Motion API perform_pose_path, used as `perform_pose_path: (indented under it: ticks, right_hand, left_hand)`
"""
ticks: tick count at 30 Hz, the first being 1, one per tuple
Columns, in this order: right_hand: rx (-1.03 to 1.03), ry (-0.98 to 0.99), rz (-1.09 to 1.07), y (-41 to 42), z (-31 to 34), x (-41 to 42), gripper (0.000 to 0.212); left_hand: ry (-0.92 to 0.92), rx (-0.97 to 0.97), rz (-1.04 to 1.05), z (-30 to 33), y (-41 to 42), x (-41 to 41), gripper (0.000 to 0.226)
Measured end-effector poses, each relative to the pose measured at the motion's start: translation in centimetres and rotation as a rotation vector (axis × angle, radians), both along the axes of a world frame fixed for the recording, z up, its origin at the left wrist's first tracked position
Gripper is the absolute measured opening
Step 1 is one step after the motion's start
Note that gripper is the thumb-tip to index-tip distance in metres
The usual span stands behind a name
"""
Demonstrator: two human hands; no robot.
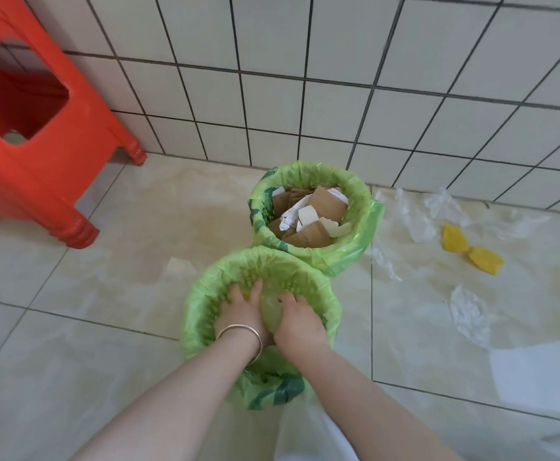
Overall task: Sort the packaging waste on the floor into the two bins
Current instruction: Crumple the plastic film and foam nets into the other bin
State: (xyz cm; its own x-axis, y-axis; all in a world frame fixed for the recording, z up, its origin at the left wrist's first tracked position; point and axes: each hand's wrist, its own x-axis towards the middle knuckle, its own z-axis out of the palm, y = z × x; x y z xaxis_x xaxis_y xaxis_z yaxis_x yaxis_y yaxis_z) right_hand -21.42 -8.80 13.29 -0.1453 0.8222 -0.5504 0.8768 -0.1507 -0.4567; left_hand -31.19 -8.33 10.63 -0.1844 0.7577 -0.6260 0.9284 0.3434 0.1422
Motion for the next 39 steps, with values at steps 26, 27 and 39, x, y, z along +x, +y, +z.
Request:
perform_pose_path:
  ticks: [26,27,39]
  right_hand:
    - [0.106,-0.082,-0.235,5.4,4.0,26.5,0.036]
    - [0.074,-0.09,-0.24,5.8,3.0,27.7,0.035]
    - [-0.213,-0.231,-0.177,7.7,-10.2,38.1,0.059]
  left_hand:
    - [-0.262,0.295,-0.594,4.9,8.6,25.9,0.034]
    - [-0.255,0.264,-0.607,3.8,9.2,27.2,0.035]
    - [-0.197,0.078,-0.492,-7.8,13.6,32.7,0.045]
